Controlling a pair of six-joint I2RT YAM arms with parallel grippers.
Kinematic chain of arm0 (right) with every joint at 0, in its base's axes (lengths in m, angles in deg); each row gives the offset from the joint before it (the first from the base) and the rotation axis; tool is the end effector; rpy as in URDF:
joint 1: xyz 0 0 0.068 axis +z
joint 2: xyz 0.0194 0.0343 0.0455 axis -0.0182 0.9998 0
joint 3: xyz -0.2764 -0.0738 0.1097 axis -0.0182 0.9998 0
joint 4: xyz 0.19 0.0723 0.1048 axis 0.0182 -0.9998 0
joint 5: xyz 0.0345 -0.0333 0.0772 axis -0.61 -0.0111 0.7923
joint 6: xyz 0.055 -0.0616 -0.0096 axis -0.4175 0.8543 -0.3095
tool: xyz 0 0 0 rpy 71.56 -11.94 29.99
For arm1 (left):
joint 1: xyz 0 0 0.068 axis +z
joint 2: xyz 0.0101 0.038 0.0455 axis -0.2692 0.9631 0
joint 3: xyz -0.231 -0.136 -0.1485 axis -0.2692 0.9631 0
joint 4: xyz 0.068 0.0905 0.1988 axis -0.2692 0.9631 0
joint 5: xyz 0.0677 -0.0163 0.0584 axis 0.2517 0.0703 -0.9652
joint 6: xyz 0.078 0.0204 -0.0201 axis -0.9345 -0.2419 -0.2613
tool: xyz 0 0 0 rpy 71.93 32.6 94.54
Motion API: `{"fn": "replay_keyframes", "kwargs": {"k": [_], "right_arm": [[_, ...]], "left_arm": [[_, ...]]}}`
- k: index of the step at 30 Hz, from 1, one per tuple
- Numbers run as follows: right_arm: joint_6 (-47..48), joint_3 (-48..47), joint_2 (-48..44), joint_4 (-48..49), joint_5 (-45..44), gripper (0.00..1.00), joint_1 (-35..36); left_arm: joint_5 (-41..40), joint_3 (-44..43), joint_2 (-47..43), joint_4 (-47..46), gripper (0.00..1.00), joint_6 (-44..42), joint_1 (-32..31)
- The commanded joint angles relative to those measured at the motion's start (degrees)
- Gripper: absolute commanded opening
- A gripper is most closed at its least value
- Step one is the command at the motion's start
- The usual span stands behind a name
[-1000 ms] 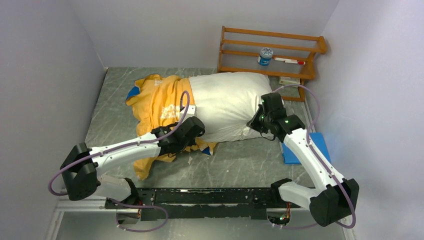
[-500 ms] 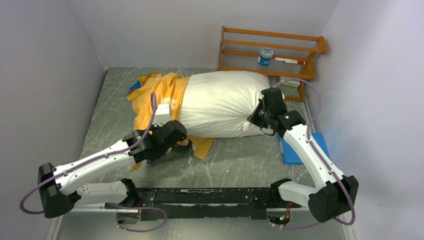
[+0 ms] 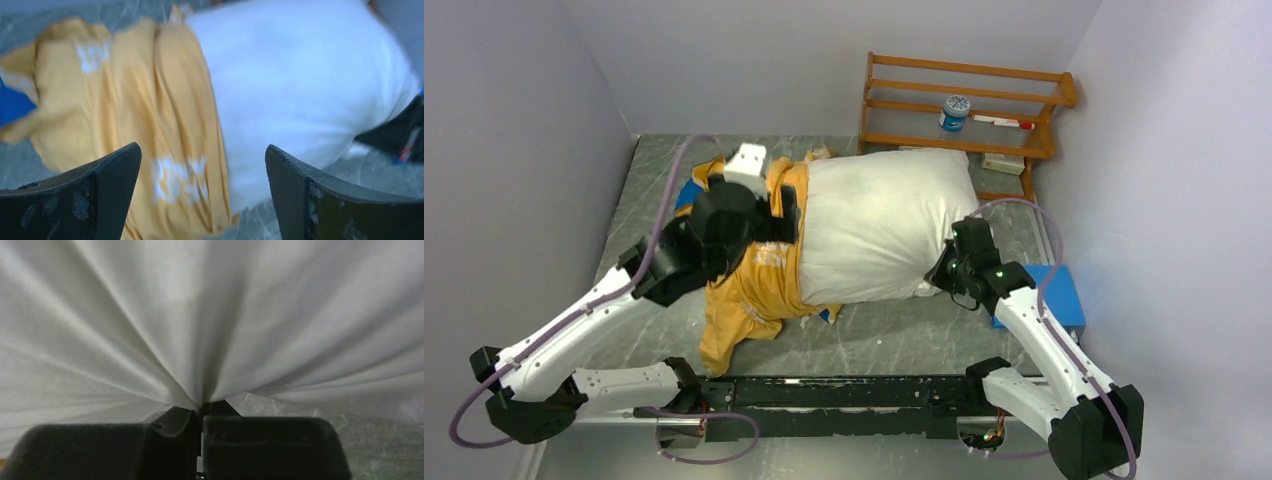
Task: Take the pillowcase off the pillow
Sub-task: Remove the pillow from the pillowcase.
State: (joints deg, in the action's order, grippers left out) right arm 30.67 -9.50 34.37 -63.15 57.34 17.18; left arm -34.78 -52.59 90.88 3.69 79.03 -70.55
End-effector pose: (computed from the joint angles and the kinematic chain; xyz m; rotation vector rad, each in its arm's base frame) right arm 0.1563 0.0486 0.2625 0.4512 2.4479 0.3825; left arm 0.1416 -0.1316 0.4146 0.1814 1.9589 -0.2949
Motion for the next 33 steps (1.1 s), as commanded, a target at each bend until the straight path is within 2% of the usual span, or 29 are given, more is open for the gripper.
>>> {"fn": "replay_keyframes", "kwargs": {"k": [1,2,4,9,11,13,14,16,17,18,21,24,27,33], "right_arm": [[-0.6,7.7,-2.9,1.7,4.6,0.0,-1.1],[-1.5,9.3,-4.0,2.0,5.4,0.0,-1.1],[-2.8,9.8,-5.2,1.3,5.7,0.0,-1.2],[-1.9,7.9,-4.2,1.7,6.4,0.0,-1.1],[-0.4,5.5,-1.8,0.1,5.9,0.0,-1.2],[1.0,3.3,-0.1,-1.7,5.3,0.0,-1.1],[1.5,2.1,0.2,-2.9,4.8,0.0,-1.2],[3.4,-1.2,0.1,-4.8,4.6,0.01,-1.1],[4.6,-3.7,-0.5,-5.2,5.9,0.05,-1.1],[6.2,-6.0,-0.8,-5.2,8.4,0.1,-1.1],[9.7,-13.9,-1.5,-4.7,18.1,0.45,-1.2],[11.5,-23.0,-0.1,-3.7,26.0,0.65,-1.1],[12.1,-31.4,3.9,-2.9,28.9,0.72,-0.9],[8.9,-43.7,19.1,-2.1,13.6,0.79,0.4]], "left_arm": [[9.9,-8.2,9.7,-2.8,0.97,-12.0,12.6],[16.5,-9.8,12.8,-2.6,0.97,-12.6,20.0],[27.9,-10.7,19.1,-6.0,0.95,-13.5,27.4],[43.6,-15.9,34.4,-11.6,0.96,-16.3,31.9],[50.8,-20.0,41.0,-9.3,0.9,-17.0,32.6],[57.0,-24.1,46.0,-4.8,0.57,-18.0,32.8],[59.2,-23.5,46.7,-4.4,0.42,-17.7,32.9],[60.6,-18.8,44.5,-7.2,0.15,-16.2,33.0],[59.7,-16.2,42.3,-9.1,0.07,-15.4,33.0],[58.7,-13.7,39.9,-10.9,0.05,-14.9,33.0],[55.4,-7.6,31.7,-15.9,0.05,-14.5,33.0],[52.9,-3.2,23.6,-19.7,0.05,-15.4,33.0],[51.7,0.8,18.5,-22.4,0.05,-16.0,33.0],[58.0,6.9,11.4,-26.4,0.05,-16.5,32.7]]}}
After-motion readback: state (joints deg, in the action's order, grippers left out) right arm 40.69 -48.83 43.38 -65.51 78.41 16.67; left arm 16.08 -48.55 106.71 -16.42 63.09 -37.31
